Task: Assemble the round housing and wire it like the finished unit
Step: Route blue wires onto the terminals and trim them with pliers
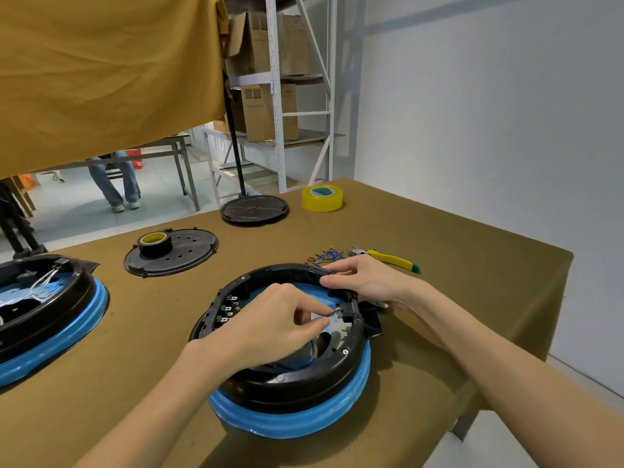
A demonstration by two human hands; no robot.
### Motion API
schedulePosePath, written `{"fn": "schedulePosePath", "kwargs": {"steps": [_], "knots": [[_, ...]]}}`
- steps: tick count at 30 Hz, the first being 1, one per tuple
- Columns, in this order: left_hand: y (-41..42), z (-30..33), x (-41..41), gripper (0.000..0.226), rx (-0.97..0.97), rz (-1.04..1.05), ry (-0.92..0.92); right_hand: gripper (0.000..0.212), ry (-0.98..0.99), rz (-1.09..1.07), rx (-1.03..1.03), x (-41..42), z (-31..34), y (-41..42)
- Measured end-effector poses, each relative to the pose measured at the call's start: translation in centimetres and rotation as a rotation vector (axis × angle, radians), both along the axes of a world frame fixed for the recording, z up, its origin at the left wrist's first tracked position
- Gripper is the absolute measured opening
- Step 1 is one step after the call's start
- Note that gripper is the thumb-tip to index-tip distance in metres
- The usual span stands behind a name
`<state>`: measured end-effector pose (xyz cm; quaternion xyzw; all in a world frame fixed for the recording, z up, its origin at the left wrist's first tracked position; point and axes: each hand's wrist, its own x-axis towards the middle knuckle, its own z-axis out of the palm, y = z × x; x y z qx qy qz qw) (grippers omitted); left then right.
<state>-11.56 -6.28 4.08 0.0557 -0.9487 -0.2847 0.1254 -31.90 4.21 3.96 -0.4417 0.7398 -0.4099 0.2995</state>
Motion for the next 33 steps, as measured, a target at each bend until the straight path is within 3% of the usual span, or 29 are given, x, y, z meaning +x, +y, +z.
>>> {"fn": "schedulePosePath", "kwargs": {"steps": [11, 15, 20, 23, 33], "knots": [[0.2, 0.2, -0.7, 0.020, 0.104, 0.037, -0.020, 0.041, -0.051, -0.032, -0.018, 0.2, -0.3, 0.0], [0.2, 0.1, -0.9, 0.022, 0.112, 0.057, -0.083, 0.024, -0.091, -0.082, -0.074, 0.5, -1.0, 0.0], [0.3, -0.1, -1.3, 0.022, 0.105, 0.073, -0.135, 0.020, -0.215, -0.170, -0.190, 1.7, -2.2, 0.1], [0.7, 0.0, -1.5, 0.022, 0.115, 0.048, -0.132, 0.023, -0.311, -0.217, -0.218, 2.1, -2.2, 0.3], [0.8, 0.1, -1.3, 0.023, 0.089, 0.067, -0.089, 0.022, -0.348, -0.233, -0.223, 2.6, -2.0, 0.5]]}}
